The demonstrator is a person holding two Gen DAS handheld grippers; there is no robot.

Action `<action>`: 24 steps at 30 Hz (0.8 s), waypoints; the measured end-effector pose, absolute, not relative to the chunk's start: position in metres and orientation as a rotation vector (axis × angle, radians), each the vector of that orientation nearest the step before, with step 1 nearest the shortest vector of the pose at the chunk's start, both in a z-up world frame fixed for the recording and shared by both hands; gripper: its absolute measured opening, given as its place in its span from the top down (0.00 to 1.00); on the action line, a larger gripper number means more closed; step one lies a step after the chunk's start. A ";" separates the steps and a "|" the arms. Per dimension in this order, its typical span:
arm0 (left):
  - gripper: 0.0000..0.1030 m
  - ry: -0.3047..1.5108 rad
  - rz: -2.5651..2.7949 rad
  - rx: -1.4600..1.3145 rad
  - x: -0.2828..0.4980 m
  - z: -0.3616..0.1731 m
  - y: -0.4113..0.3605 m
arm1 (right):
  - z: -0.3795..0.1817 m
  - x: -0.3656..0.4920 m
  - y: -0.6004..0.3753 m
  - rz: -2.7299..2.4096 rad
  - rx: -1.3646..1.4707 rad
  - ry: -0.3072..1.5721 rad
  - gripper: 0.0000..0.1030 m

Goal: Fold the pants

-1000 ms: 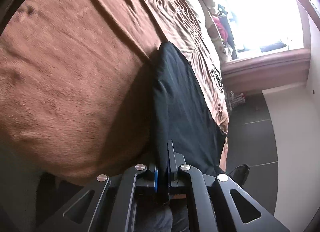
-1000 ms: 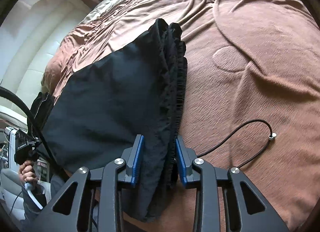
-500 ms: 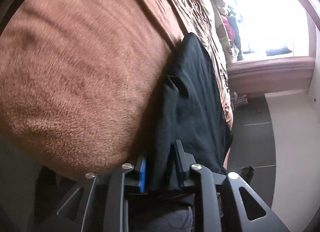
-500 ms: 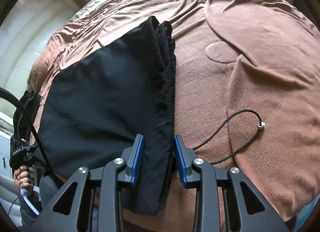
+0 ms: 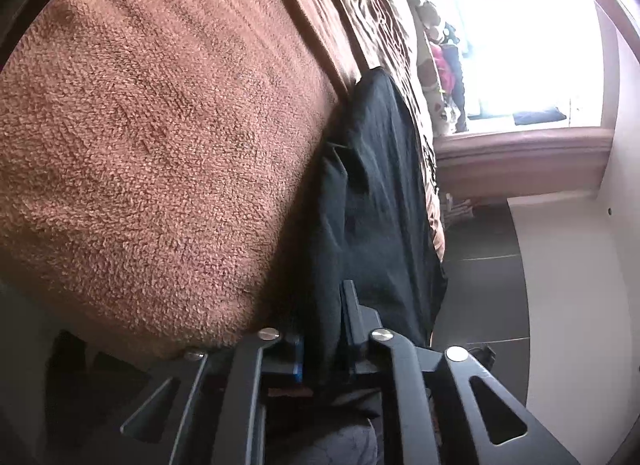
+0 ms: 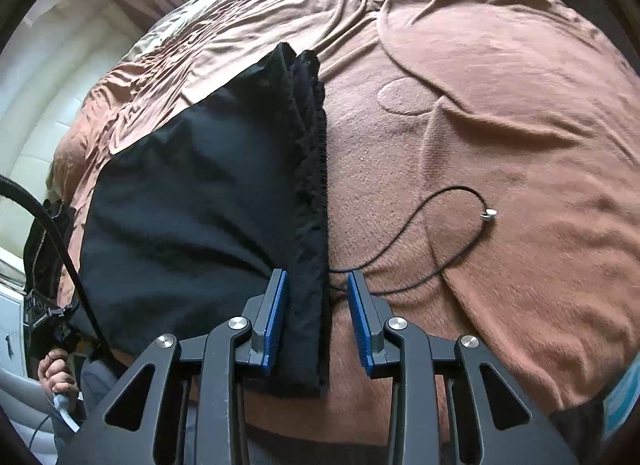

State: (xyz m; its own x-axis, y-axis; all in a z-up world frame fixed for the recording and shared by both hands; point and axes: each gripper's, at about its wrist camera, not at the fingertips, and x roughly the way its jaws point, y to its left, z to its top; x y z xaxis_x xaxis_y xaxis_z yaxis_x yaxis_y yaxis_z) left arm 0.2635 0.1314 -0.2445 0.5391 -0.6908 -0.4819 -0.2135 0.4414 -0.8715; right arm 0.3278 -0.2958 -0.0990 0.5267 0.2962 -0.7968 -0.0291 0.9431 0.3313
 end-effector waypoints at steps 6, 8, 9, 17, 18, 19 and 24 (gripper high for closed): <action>0.88 0.981 -0.370 -1.109 0.261 -0.242 0.132 | -0.059 0.297 -0.290 0.169 0.252 0.914 0.73; 0.88 0.977 -0.370 -1.105 0.259 -0.242 0.132 | -0.042 0.287 -0.279 0.176 0.219 0.880 0.73; 0.88 0.977 -0.369 -1.105 0.259 -0.242 0.132 | -0.038 0.284 -0.273 0.185 0.208 0.871 0.73; 0.90 0.952 -0.371 -1.115 0.257 -0.241 0.131 | -0.030 0.282 -0.200 0.331 0.126 0.892 0.73; 0.90 0.949 -0.371 -1.115 0.256 -0.240 0.131 | -0.032 0.286 -0.195 0.344 0.124 0.897 0.73; 0.90 0.948 -0.370 -1.115 0.257 -0.240 0.131 | -0.035 0.287 -0.185 0.363 0.119 0.903 0.73; 0.90 0.940 -0.368 -1.119 0.256 -0.240 0.131 | -0.045 0.300 -0.158 0.421 0.102 0.923 0.73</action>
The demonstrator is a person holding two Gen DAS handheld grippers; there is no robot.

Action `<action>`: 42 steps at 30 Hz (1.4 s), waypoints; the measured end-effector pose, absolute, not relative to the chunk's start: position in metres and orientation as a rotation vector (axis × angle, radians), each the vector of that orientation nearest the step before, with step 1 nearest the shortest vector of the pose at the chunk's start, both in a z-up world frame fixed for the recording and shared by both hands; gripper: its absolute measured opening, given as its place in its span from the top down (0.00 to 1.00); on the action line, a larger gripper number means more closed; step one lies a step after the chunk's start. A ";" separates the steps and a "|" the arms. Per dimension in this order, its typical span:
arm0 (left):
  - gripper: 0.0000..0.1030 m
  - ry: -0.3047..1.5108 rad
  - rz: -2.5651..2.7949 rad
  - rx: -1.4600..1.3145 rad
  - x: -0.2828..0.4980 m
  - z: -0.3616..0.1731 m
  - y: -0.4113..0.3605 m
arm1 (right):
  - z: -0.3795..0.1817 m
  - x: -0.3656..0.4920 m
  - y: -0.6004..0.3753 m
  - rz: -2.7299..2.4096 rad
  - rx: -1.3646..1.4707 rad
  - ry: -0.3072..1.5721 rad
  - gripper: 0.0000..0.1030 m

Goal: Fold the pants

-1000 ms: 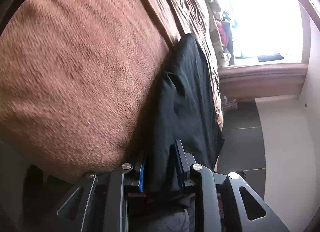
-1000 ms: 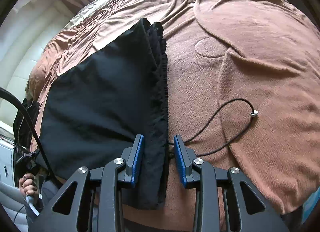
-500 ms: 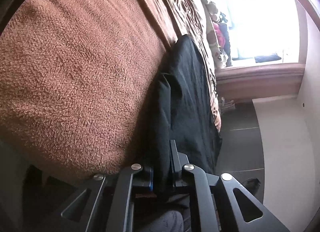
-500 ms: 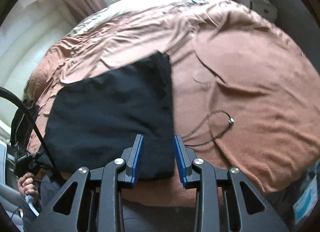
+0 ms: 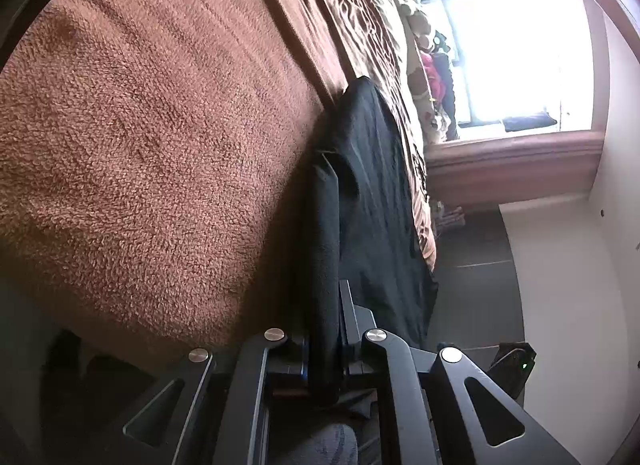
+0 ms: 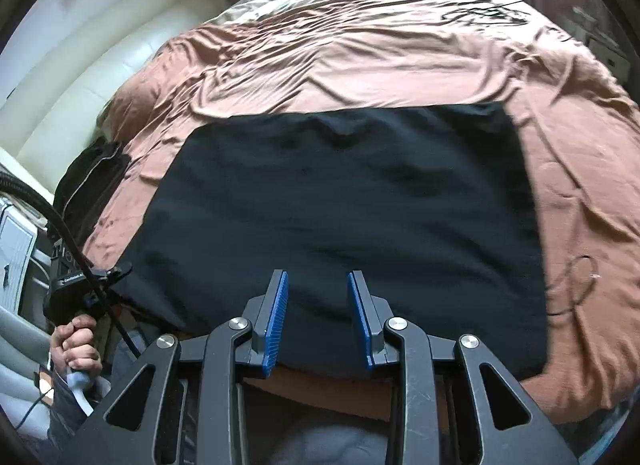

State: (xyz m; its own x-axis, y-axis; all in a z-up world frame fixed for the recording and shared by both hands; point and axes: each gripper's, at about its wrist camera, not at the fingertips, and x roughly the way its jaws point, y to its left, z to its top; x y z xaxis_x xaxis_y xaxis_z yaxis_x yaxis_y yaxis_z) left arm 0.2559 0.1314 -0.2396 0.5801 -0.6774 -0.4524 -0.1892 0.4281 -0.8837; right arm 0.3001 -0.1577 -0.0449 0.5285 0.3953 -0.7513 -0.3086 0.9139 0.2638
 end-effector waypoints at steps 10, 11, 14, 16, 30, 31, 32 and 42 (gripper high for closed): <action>0.90 0.932 -0.364 -1.131 0.253 -0.241 0.132 | -0.078 0.336 -0.105 0.458 0.054 0.973 0.79; 0.90 0.931 -0.365 -1.133 0.253 -0.241 0.132 | -0.080 0.336 -0.100 0.459 0.048 0.977 0.81; 0.90 0.933 -0.364 -1.134 0.253 -0.241 0.132 | -0.090 0.341 -0.081 0.461 0.030 1.001 0.88; 0.90 0.932 -0.364 -1.130 0.253 -0.241 0.132 | -0.098 0.343 -0.074 0.448 0.006 1.019 0.88; 0.90 0.922 -0.365 -1.143 0.247 -0.242 0.133 | -0.106 0.329 -0.058 0.447 -0.095 1.105 0.97; 0.90 0.920 -0.364 -1.145 0.247 -0.242 0.133 | -0.101 0.332 -0.057 0.445 -0.092 1.092 0.97; 0.90 0.920 -0.365 -1.147 0.246 -0.242 0.134 | -0.098 0.336 -0.057 0.443 -0.086 1.084 0.97; 0.90 0.914 -0.356 -1.163 0.238 -0.244 0.140 | -0.112 0.381 -0.048 0.401 -0.045 1.079 0.97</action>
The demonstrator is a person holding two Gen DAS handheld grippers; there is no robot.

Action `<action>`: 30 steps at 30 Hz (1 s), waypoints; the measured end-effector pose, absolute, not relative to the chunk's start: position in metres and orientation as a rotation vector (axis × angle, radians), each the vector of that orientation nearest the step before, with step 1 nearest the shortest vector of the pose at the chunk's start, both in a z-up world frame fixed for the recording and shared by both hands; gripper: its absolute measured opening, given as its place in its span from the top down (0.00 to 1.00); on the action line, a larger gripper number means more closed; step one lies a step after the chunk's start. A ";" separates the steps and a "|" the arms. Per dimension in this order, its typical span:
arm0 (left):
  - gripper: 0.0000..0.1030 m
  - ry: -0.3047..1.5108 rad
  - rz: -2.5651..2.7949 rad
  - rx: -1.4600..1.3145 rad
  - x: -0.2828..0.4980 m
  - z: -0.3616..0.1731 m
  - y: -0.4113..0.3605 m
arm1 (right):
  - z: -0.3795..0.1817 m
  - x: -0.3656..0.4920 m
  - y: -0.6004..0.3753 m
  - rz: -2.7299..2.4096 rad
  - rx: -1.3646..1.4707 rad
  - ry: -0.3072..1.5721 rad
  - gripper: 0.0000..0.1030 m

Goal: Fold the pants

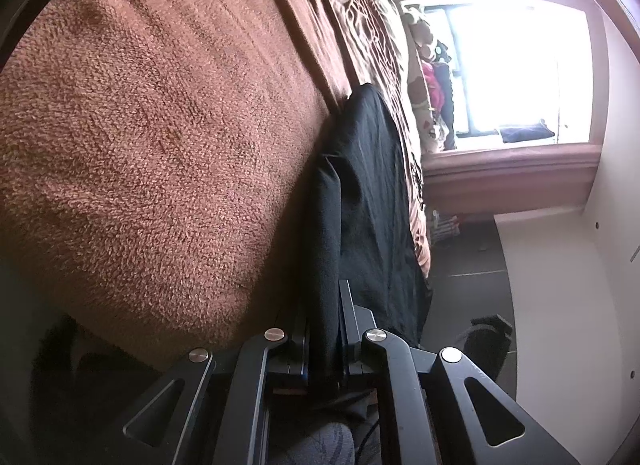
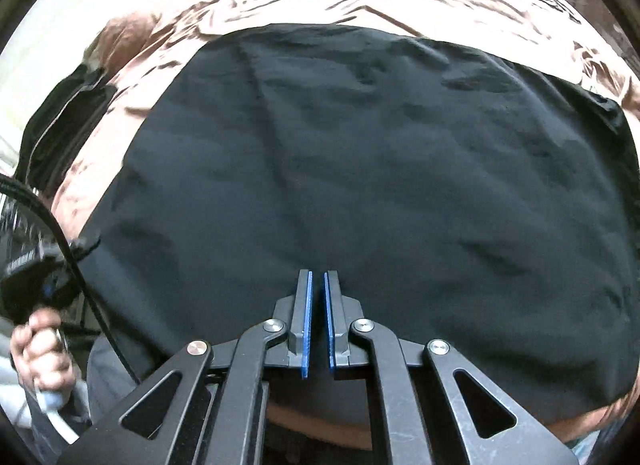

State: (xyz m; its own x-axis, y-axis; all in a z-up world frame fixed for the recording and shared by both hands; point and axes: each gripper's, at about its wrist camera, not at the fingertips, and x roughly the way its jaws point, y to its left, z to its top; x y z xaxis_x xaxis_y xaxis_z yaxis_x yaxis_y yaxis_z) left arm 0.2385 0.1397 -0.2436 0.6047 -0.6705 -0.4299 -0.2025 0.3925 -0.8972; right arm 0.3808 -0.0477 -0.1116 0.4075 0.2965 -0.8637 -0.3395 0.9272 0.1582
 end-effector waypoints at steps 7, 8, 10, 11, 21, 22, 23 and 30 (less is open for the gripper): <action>0.90 0.908 -0.334 -1.192 0.230 -0.248 0.145 | -0.114 0.415 -0.049 0.369 -0.020 1.066 0.97; 0.90 0.909 -0.331 -1.198 0.229 -0.249 0.145 | -0.114 0.422 -0.047 0.369 -0.017 1.065 0.97; 0.90 0.911 -0.322 -1.200 0.228 -0.249 0.146 | -0.115 0.432 -0.043 0.363 -0.018 1.061 0.97; 0.90 0.911 -0.317 -1.201 0.228 -0.248 0.145 | -0.115 0.438 -0.042 0.363 -0.020 1.060 0.98; 0.90 0.914 -0.286 -1.189 0.231 -0.242 0.141 | -0.109 0.495 -0.031 0.326 -0.038 1.047 0.98; 0.90 0.913 -0.285 -1.189 0.230 -0.242 0.141 | -0.109 0.501 -0.032 0.320 -0.034 1.049 0.98; 0.90 0.913 -0.284 -1.189 0.232 -0.242 0.140 | -0.109 0.508 -0.032 0.319 -0.025 1.051 0.98; 0.90 0.915 -0.283 -1.185 0.235 -0.242 0.137 | -0.110 0.543 -0.029 0.319 0.019 1.070 0.98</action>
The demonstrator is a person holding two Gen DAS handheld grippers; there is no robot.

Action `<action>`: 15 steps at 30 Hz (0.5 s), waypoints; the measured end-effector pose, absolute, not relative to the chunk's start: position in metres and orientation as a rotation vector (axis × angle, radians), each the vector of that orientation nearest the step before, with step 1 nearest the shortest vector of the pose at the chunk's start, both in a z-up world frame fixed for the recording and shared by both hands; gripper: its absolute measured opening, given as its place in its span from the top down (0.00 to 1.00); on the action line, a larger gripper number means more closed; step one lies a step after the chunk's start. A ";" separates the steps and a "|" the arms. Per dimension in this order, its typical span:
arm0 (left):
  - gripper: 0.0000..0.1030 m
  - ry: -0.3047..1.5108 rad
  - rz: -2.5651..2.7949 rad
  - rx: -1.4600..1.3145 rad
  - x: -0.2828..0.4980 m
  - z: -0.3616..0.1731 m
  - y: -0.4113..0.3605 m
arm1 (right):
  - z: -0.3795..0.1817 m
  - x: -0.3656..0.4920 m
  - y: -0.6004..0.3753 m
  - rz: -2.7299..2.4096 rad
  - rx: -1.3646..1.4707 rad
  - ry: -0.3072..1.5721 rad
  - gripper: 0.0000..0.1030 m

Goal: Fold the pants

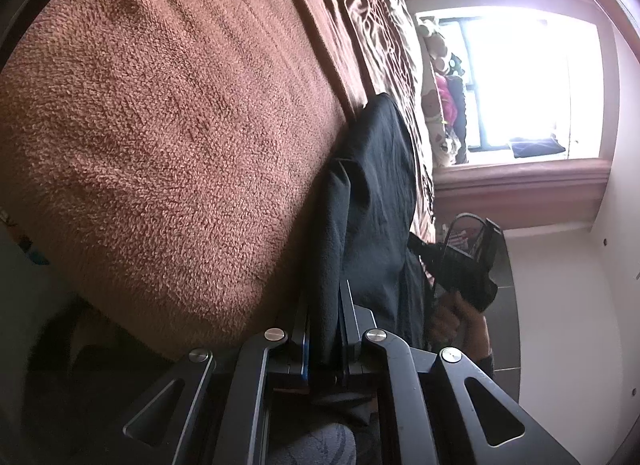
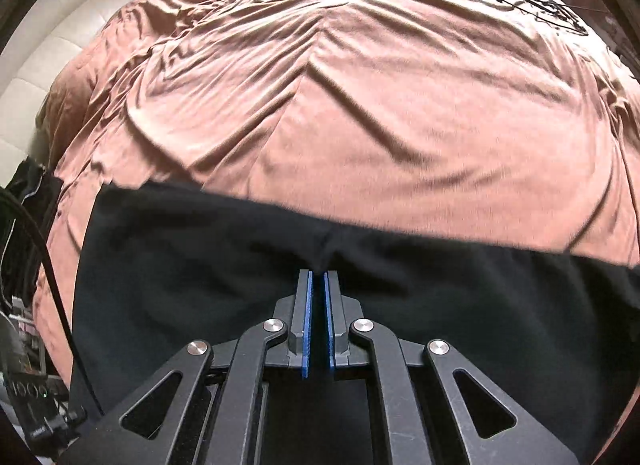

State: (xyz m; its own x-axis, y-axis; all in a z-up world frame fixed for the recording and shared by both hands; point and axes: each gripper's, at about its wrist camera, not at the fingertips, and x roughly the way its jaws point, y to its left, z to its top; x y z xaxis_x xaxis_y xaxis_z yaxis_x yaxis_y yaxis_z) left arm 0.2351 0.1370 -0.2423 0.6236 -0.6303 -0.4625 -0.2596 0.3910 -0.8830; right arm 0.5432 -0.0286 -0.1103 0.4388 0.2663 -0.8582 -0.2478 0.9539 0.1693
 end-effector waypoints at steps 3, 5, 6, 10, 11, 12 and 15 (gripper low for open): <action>0.90 0.917 -0.283 -1.186 0.235 -0.244 0.136 | -0.109 0.554 -0.029 0.291 0.001 1.062 0.98; 0.90 0.919 -0.283 -1.185 0.236 -0.245 0.136 | -0.105 0.558 -0.029 0.306 -0.005 1.055 0.98; 0.90 0.920 -0.283 -1.185 0.236 -0.245 0.136 | -0.102 0.555 -0.028 0.319 -0.008 1.052 0.98; 0.90 0.920 -0.286 -1.185 0.235 -0.246 0.137 | -0.088 0.534 -0.026 0.351 -0.049 1.028 0.97; 0.90 0.921 -0.287 -1.184 0.235 -0.246 0.138 | -0.087 0.524 -0.025 0.369 -0.052 1.026 0.97; 0.90 0.921 -0.289 -1.182 0.235 -0.246 0.139 | -0.085 0.518 -0.024 0.376 -0.056 1.024 0.97; 0.90 0.925 -0.293 -1.176 0.237 -0.245 0.140 | -0.084 0.495 -0.024 0.395 -0.054 1.023 0.97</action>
State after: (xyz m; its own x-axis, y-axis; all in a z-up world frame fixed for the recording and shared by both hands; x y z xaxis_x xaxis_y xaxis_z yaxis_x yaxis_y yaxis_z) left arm 0.2370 0.1398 -0.2450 0.6135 -0.6382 -0.4651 -0.2549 0.3975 -0.8815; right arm 0.4949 -0.0241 -0.0839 0.4564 0.2954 -0.8393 -0.3456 0.9281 0.1387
